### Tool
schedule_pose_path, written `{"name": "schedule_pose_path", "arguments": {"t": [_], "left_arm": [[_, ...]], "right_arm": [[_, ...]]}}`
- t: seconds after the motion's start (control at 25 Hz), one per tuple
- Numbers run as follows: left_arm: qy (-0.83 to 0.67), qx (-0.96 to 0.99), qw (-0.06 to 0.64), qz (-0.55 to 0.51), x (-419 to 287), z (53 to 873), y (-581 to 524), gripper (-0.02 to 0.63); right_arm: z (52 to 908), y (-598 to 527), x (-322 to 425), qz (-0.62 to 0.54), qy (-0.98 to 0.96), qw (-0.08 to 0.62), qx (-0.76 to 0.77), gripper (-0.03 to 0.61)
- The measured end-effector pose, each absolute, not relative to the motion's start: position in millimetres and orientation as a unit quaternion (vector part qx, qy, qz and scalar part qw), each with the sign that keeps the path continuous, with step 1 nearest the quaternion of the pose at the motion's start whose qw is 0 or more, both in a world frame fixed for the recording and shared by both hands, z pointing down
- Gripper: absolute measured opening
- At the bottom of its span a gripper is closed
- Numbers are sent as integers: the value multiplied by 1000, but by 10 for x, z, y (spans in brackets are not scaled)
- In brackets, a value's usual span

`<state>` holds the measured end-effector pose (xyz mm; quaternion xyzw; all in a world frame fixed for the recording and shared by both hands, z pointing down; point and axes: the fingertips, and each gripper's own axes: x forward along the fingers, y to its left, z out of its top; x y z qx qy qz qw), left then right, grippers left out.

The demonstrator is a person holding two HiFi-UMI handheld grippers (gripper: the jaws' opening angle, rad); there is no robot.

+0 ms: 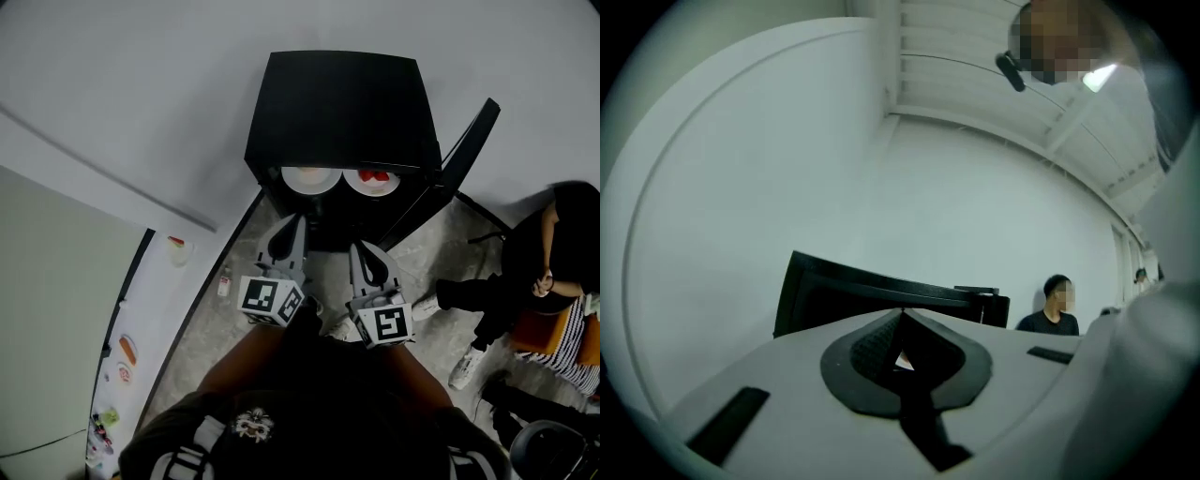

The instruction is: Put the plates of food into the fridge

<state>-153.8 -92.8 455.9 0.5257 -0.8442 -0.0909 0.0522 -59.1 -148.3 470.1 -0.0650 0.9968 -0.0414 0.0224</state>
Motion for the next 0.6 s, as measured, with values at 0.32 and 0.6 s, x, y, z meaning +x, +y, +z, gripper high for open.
{"name": "schedule_pose_path", "arguments": {"t": [0.32,0.6], "left_arm": [[-815,578,-23,9,-976,4361,-748,23],[-788,614,-31,26,-757,4366,-545,23]], "right_arm": [[4457,-1333,-480,-9,997,39,-71,26],[4333,-1177,-431,4,995,51,-85,25]]}}
